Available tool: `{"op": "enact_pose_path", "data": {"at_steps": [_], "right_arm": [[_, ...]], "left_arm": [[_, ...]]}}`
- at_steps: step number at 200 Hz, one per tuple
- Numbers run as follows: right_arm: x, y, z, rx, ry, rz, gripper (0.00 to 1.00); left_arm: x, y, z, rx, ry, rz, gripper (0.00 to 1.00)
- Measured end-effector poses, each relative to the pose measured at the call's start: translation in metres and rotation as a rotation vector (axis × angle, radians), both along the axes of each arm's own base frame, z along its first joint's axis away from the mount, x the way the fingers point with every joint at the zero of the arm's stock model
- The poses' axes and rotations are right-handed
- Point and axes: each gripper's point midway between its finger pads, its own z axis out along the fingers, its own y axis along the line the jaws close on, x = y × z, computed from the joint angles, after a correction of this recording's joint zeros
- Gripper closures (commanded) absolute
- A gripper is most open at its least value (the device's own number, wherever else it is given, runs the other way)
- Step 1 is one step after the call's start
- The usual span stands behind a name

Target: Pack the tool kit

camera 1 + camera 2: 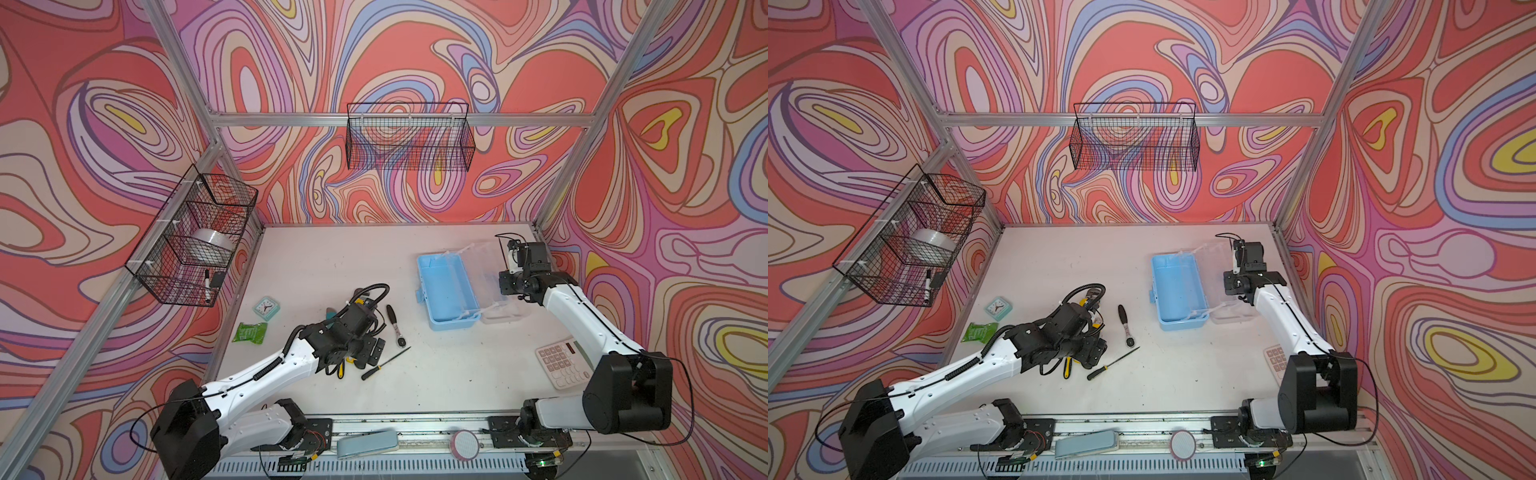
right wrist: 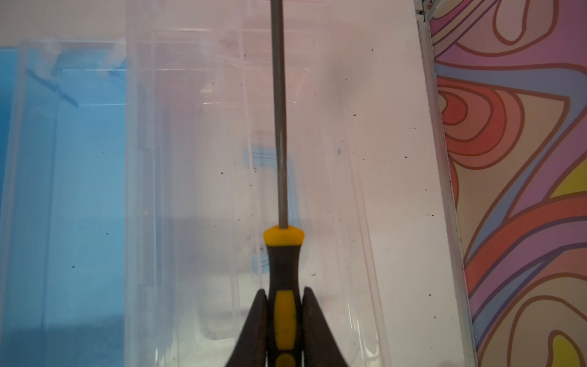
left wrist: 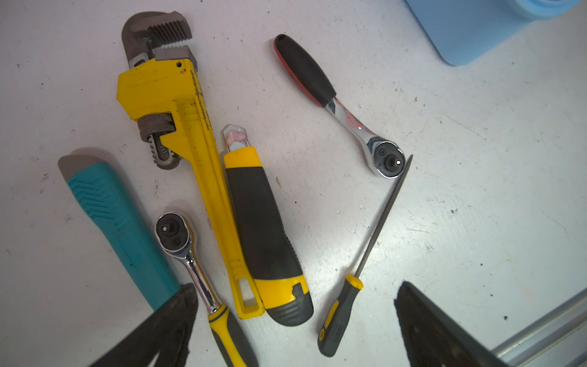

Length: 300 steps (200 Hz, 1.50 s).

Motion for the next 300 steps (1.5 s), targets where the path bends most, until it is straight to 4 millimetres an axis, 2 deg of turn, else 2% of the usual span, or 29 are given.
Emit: {"op": "enact_pose_path", "data": {"at_steps": [51,99,124,159,205,240,268,300], "right_arm": [[-0.003,-0.007,-0.001,-0.031,0.013,-0.026,0.81],[-0.003,-0.008,-0.004,-0.038,0.021,-0.032,0.64],[-0.003,-0.010,-0.005,-0.043,0.022,-0.037,0.61],[-0.002,-0.011,-0.003,-0.040,0.015,-0.050,0.50],[-0.003,-0.008,0.007,-0.006,-0.015,-0.060,0.40],[0.000,-0.003,0.020,0.034,-0.054,-0.061,0.39],[0.001,0.001,0.027,0.060,-0.073,-0.058,0.38],[0.002,0.004,0.030,0.077,-0.083,-0.052,0.38]], "left_arm": [[0.000,0.000,0.000,0.000,0.000,0.000,0.01],[0.000,0.000,-0.001,0.005,0.003,0.001,0.01],[0.000,0.000,-0.002,0.007,0.005,0.002,0.03],[-0.002,-0.002,-0.006,0.006,0.025,-0.009,0.15],[-0.010,-0.008,-0.025,0.031,0.102,-0.042,0.29],[-0.019,-0.016,-0.034,0.048,0.138,-0.084,0.37],[-0.024,-0.022,-0.041,0.065,0.162,-0.111,0.49],[-0.030,-0.024,-0.048,0.085,0.192,-0.122,0.51]]}}
